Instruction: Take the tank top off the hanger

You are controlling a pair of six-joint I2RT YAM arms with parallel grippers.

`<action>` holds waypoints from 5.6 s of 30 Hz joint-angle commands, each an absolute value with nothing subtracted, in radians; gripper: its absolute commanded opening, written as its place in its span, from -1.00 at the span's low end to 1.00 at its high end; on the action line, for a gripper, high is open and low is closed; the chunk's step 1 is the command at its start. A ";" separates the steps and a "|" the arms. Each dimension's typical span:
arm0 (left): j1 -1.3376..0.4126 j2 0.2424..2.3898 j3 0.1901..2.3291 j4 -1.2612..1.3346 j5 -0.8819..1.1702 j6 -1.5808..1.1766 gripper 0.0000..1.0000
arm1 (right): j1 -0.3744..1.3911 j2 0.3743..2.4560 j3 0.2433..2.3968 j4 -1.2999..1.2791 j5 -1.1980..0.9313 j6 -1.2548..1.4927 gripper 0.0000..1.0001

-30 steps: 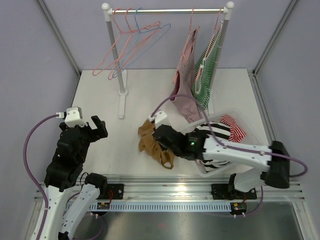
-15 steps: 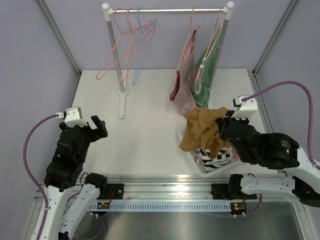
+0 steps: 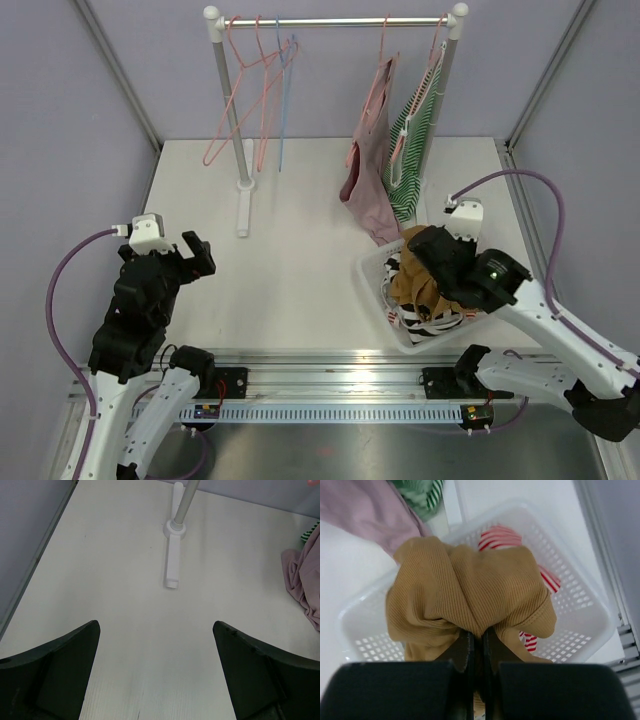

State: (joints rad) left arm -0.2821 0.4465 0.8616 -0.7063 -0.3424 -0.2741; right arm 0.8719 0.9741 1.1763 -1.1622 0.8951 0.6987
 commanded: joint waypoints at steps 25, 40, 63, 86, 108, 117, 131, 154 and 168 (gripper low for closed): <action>-0.307 0.670 1.115 -0.551 0.061 -0.379 0.98 | 0.735 0.741 0.949 -0.893 0.528 0.724 0.99; -0.721 1.527 1.939 -0.454 -0.115 -0.146 0.98 | 0.736 0.407 0.781 -0.626 0.109 0.586 0.99; -0.649 2.138 2.505 -0.301 -0.071 -0.077 -0.32 | 0.736 0.361 0.752 -0.680 -0.084 0.653 0.86; -0.655 2.122 2.540 -0.227 -0.063 -0.144 -1.00 | 0.736 0.367 0.775 -0.683 -0.074 0.647 0.85; -0.690 1.695 2.241 -0.327 -0.075 -0.159 -1.00 | 0.735 0.350 0.876 -0.756 -0.006 0.598 0.99; -0.709 1.435 2.068 -0.497 -0.078 -0.192 -1.00 | 0.736 0.416 0.962 -0.749 0.014 0.543 0.99; -0.724 0.951 1.597 -0.590 -0.040 -0.302 -1.00 | 0.736 0.583 1.035 -0.589 -0.055 0.439 0.99; -0.724 0.566 1.235 -0.784 -0.054 -0.293 -1.00 | 0.736 0.959 1.083 -0.135 -0.456 0.408 0.99; -0.724 0.509 1.149 -0.621 0.043 -0.382 -1.00 | 0.787 1.336 1.222 0.054 -0.252 0.425 0.58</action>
State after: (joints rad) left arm -0.7193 0.5159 1.1545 -0.7601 -0.0116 -0.3462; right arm 0.7635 1.2984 1.1473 -0.0227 -0.3138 0.4488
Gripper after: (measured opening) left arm 0.023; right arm 0.816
